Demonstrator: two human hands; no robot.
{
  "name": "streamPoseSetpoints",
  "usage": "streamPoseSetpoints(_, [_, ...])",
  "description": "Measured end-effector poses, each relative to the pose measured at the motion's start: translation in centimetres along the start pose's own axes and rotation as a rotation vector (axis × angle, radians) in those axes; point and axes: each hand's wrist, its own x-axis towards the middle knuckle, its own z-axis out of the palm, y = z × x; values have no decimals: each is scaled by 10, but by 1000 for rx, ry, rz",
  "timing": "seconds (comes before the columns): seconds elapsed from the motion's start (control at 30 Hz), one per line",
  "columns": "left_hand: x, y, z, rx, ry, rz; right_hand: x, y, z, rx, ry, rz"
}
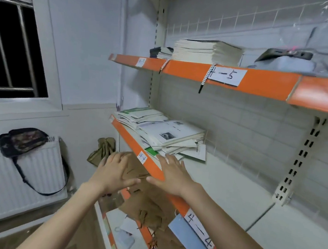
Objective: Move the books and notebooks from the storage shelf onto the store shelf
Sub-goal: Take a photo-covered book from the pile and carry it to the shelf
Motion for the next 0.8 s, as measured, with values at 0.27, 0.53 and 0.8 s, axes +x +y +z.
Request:
streamPoseSetpoints(0.27, [66, -26, 7, -32, 3, 11, 71, 21, -20, -30, 52, 64])
streamPoseSetpoints(0.53, [128, -50, 4, -83, 9, 125, 125, 24, -26, -18, 87, 117])
streamPoseSetpoints(0.8, [224, -88, -11, -90, 9, 301, 198, 16, -24, 11, 135, 308])
